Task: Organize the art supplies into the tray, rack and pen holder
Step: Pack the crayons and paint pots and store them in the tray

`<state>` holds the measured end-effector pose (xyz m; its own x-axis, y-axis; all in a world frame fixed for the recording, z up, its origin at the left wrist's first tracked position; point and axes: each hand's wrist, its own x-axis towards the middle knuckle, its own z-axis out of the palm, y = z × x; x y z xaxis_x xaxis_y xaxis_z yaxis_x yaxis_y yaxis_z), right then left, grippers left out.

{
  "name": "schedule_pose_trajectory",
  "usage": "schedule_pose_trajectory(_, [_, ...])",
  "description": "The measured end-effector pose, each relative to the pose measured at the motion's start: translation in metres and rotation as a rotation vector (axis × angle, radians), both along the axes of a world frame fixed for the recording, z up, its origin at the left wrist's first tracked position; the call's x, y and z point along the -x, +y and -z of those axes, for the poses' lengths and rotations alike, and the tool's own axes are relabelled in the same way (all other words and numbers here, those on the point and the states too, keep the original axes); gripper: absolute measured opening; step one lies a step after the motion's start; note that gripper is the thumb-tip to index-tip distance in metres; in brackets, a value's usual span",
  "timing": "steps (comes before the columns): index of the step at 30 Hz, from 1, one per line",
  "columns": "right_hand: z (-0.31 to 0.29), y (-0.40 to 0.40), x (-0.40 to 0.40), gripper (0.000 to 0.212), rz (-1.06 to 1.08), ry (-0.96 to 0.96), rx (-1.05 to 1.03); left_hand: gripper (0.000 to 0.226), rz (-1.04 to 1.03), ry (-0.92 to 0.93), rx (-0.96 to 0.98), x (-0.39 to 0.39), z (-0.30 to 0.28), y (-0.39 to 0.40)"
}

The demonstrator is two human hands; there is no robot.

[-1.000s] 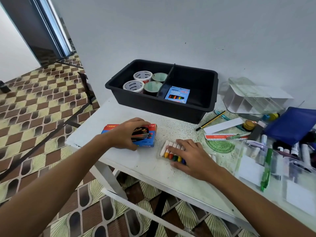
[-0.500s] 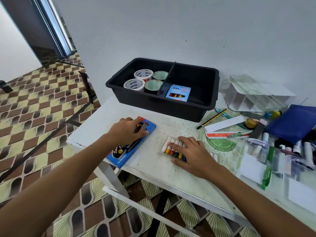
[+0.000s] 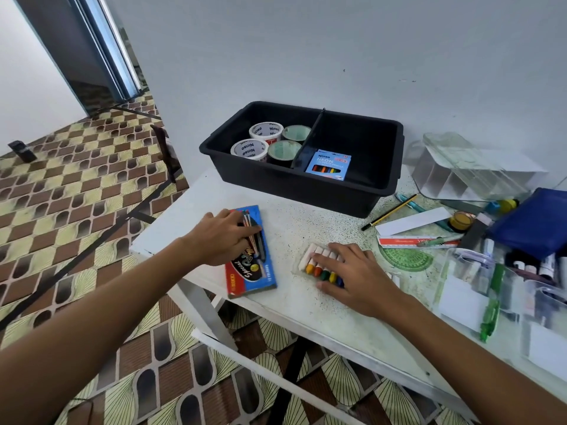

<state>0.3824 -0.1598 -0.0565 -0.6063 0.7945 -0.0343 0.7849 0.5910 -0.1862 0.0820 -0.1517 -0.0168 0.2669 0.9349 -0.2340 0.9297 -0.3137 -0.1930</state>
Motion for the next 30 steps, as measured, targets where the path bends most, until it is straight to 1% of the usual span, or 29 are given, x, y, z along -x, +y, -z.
schedule_pose_trajectory(3, [-0.001, 0.0, 0.0, 0.077, 0.0, 0.004, -0.005, 0.05, -0.066, 0.039, -0.007, -0.007, -0.007, 0.004])
schedule_pose_trajectory(5, [-0.001, 0.0, 0.0, 0.077, 0.006, 0.006, -0.014, 0.056, -0.091, 0.026, 0.016, -0.009, -0.013, 0.007])
schedule_pose_trajectory(6, [-0.001, 0.001, 0.0, 0.077, 0.012, 0.007, -0.019, 0.064, -0.074, -0.016, 0.056, -0.01, -0.016, 0.008])
schedule_pose_trajectory(8, [-0.001, 0.002, -0.001, 0.076, 0.031, 0.022, -0.029, 0.088, 0.003, -0.109, 0.215, -0.013, -0.019, 0.008])
schedule_pose_trajectory(10, [-0.002, 0.003, -0.002, 0.073, 0.051, 0.055, -0.039, 0.106, 0.064, -0.095, 0.346, -0.017, -0.017, 0.003])
schedule_pose_trajectory(11, [-0.002, 0.004, -0.002, 0.072, 0.055, 0.068, -0.042, 0.109, 0.083, -0.07, 0.369, -0.018, -0.013, 0.002])
schedule_pose_trajectory(13, [-0.003, 0.004, -0.004, 0.069, 0.044, 0.077, -0.036, 0.105, 0.109, -0.077, 0.345, -0.02, -0.005, 0.001])
schedule_pose_trajectory(16, [-0.003, 0.002, -0.004, 0.064, -0.007, 0.1, -0.024, 0.095, 0.11, -0.19, 0.252, -0.019, -0.002, 0.005])
schedule_pose_trajectory(19, [-0.005, 0.001, -0.002, 0.064, -0.06, 0.097, 0.01, 0.093, 0.069, -0.31, 0.198, -0.019, -0.003, 0.009])
schedule_pose_trajectory(22, [-0.008, 0.001, 0.001, 0.063, -0.101, 0.096, 0.033, 0.093, 0.048, -0.396, 0.196, -0.02, -0.003, 0.01])
schedule_pose_trajectory(27, [-0.008, 0.001, 0.005, 0.057, -0.154, 0.095, 0.051, 0.094, 0.062, -0.401, 0.192, -0.026, -0.004, 0.012])
schedule_pose_trajectory(30, [-0.009, 0.002, 0.008, 0.058, -0.177, 0.073, 0.052, 0.094, 0.062, -0.386, 0.203, -0.029, -0.004, 0.011])
